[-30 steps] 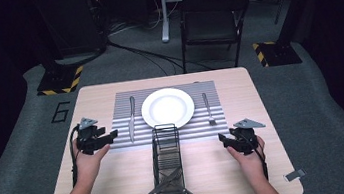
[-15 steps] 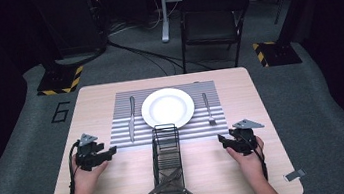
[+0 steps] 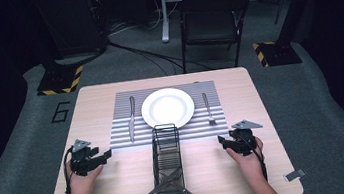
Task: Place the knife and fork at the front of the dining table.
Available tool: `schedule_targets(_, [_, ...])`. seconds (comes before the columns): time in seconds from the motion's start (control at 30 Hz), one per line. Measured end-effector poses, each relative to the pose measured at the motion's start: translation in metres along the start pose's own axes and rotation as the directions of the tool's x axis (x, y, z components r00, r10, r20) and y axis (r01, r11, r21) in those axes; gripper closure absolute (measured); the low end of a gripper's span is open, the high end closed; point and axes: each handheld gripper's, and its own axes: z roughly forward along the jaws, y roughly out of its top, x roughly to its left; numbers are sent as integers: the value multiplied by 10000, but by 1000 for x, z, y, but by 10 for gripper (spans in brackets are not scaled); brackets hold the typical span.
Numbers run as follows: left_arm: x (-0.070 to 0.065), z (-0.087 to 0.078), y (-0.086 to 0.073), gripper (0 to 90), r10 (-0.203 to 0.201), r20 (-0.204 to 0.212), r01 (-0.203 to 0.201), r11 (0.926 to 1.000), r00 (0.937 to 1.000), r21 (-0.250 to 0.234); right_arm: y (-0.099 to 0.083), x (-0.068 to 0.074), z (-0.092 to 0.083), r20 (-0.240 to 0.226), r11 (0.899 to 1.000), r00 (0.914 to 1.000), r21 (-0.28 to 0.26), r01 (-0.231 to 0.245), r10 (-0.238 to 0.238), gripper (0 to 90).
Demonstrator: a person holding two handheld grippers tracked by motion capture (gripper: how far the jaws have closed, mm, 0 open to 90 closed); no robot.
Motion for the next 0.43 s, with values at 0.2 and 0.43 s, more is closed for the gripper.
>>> schedule_targets(0.2, [9, 1, -5, 359, 64, -458, -57, 9999, 9989, 146, -2, -1, 2, 91, 9999, 9999, 136, -80, 79, 445])
schedule_targets(0.43, [14, 3, -6, 357, 189, -656, -171, 9995, 9977, 282, -4, -5, 3, 240, 9999, 9997, 137, -21, 18, 420])
